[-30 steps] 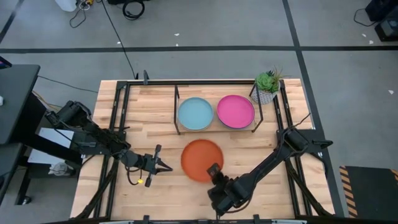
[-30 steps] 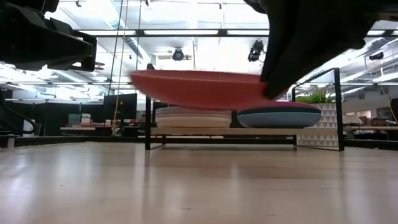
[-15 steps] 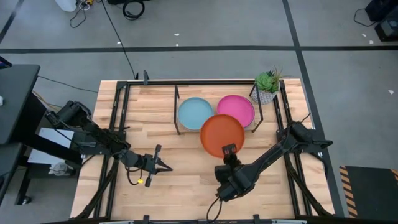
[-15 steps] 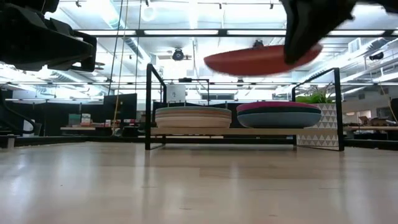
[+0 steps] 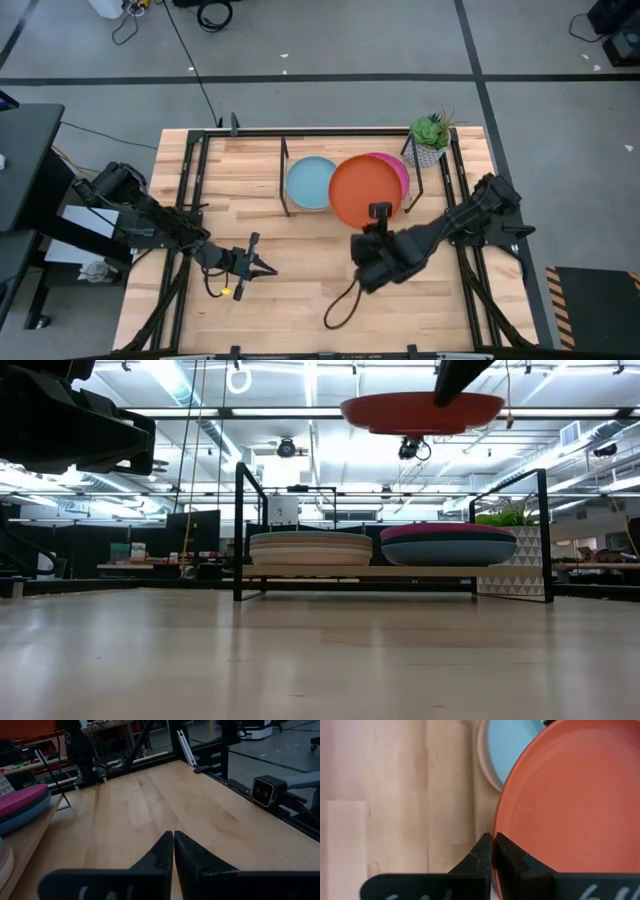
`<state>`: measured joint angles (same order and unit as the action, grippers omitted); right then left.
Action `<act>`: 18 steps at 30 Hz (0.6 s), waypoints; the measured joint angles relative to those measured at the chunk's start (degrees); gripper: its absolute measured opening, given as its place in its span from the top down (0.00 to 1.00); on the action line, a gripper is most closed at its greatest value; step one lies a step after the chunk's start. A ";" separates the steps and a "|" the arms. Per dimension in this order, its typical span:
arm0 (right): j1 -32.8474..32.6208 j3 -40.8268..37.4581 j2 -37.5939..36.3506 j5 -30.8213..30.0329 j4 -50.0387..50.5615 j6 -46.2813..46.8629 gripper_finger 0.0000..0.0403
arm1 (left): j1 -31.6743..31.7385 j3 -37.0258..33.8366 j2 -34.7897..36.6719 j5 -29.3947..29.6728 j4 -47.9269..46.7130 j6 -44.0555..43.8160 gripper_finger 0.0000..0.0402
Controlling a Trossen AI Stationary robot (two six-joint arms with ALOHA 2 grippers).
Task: Place and stack plates onto a shelf
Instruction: Stack the orange plate on top of the dark pink plate on the shelf
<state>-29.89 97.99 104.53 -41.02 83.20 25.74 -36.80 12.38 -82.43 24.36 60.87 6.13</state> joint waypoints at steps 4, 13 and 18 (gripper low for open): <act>2.28 -2.54 -3.25 0.01 -0.81 -0.29 0.96 | -0.01 0.00 0.00 0.00 -0.03 0.00 0.94; 8.24 -18.45 -14.65 2.20 -10.57 -3.26 0.96 | -0.01 0.00 0.00 0.00 -0.16 -0.02 0.94; 14.40 -27.49 -20.26 8.98 -21.06 -6.44 0.96 | -0.02 0.00 0.00 0.00 -0.07 0.00 0.94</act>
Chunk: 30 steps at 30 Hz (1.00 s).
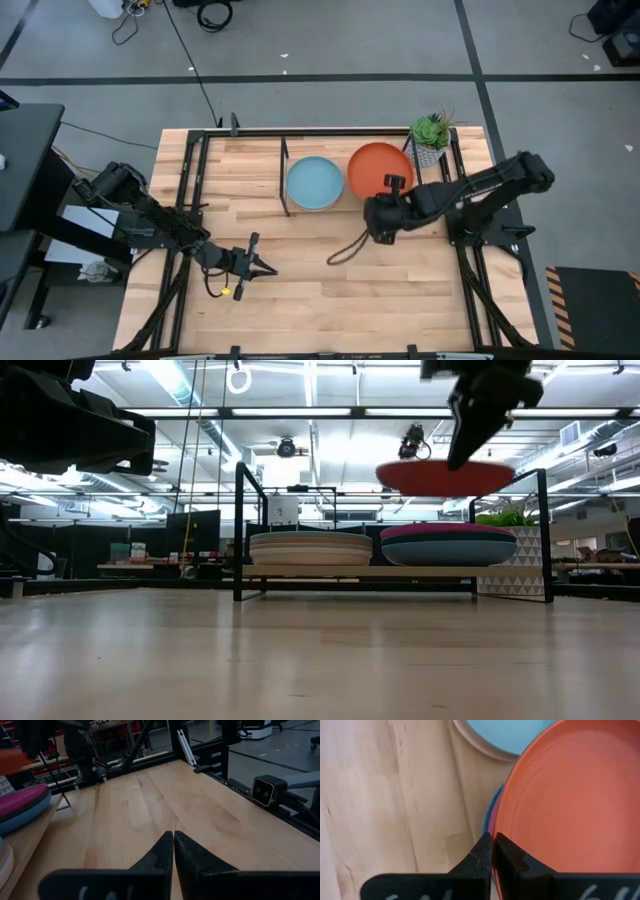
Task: Place and stack plates onto a shelf
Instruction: Stack the orange plate on top of the dark pink plate on the shelf
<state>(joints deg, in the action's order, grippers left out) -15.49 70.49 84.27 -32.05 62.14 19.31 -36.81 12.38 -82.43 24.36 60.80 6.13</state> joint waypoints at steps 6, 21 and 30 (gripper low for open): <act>6.58 -7.51 -2.51 6.06 -9.32 -4.81 0.96 | 0.00 0.00 0.00 0.00 -0.04 0.00 0.94; 14.32 -11.71 -2.58 14.77 -15.88 -9.90 0.96 | 0.02 0.00 0.00 0.00 -0.28 -0.02 0.94; 14.54 -11.49 -2.58 19.71 -16.47 -7.52 0.89 | 0.00 0.00 0.00 0.00 -0.31 -0.03 0.94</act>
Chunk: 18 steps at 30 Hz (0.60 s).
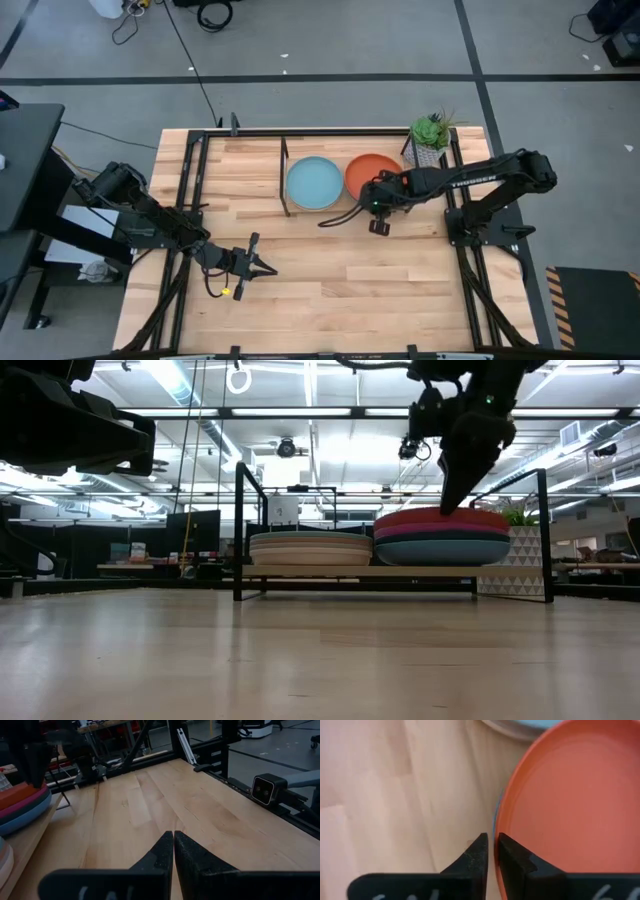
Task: Place and stack plates onto a shelf
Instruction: Stack the orange plate on top of the dark pink plate on the shelf, then return to Home Position
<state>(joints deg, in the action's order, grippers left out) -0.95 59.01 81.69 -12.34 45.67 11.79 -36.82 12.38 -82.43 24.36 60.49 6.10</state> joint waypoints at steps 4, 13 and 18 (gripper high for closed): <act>-0.02 3.34 0.00 1.52 1.57 0.53 0.86 | 0.02 0.00 0.00 0.00 -0.01 0.00 0.94; 0.07 5.17 0.32 -1.33 -1.30 0.61 0.86 | 0.00 0.00 0.00 0.00 -0.09 -0.01 0.94; 0.11 4.43 1.58 -3.90 -7.70 -0.85 0.85 | 0.02 0.00 0.00 0.00 -0.11 -0.01 0.94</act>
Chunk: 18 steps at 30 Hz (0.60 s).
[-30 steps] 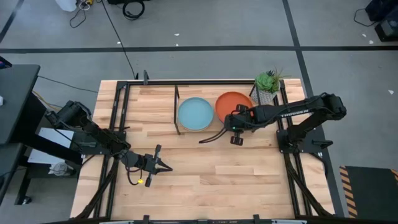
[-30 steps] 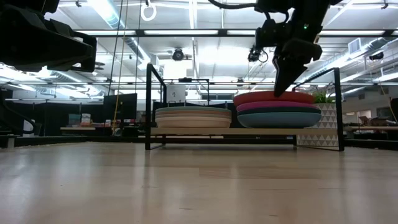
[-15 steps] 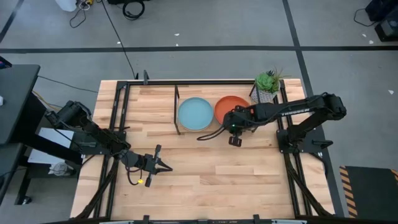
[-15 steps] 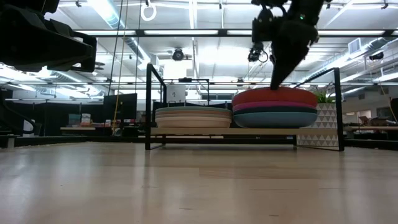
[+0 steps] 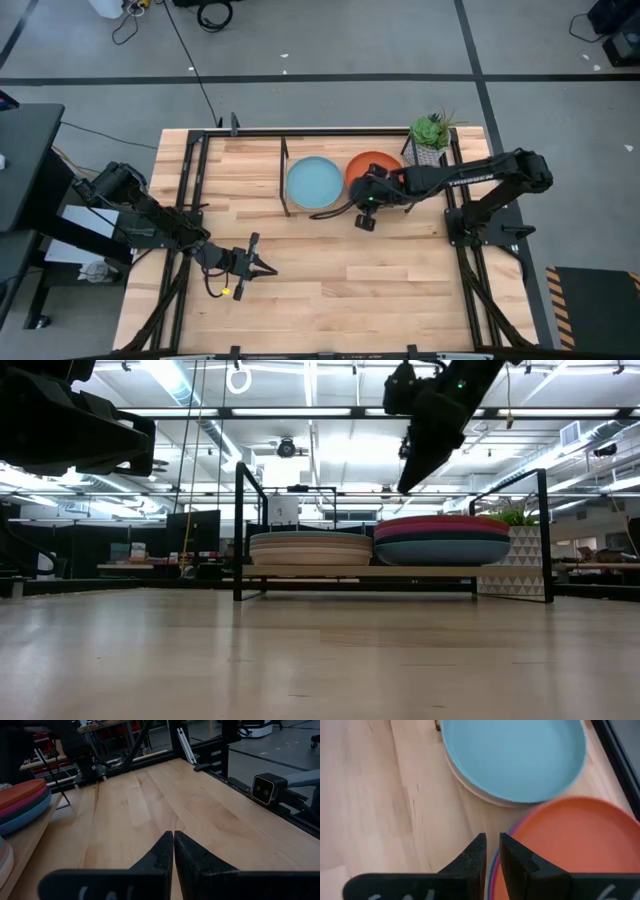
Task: Place and stack plates onto a shelf
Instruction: Return to Home Position
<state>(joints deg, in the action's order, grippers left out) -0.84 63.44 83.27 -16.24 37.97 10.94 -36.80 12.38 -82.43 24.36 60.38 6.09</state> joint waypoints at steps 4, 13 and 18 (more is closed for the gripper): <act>-0.01 -0.24 2.28 -0.53 -2.71 -2.35 0.86 | -0.01 0.00 0.00 0.00 0.00 -0.03 0.94; 1.52 -0.22 8.19 -3.20 -2.45 -3.24 0.86 | -0.02 0.00 0.02 0.00 -0.57 -0.72 0.94; 1.88 -0.24 7.53 -1.40 -2.19 -3.22 0.86 | -0.02 0.00 0.02 0.00 -0.79 -0.94 0.94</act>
<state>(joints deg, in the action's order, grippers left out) 1.04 63.20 90.81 -17.65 35.78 7.73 -36.82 12.38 -82.41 24.36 59.59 5.15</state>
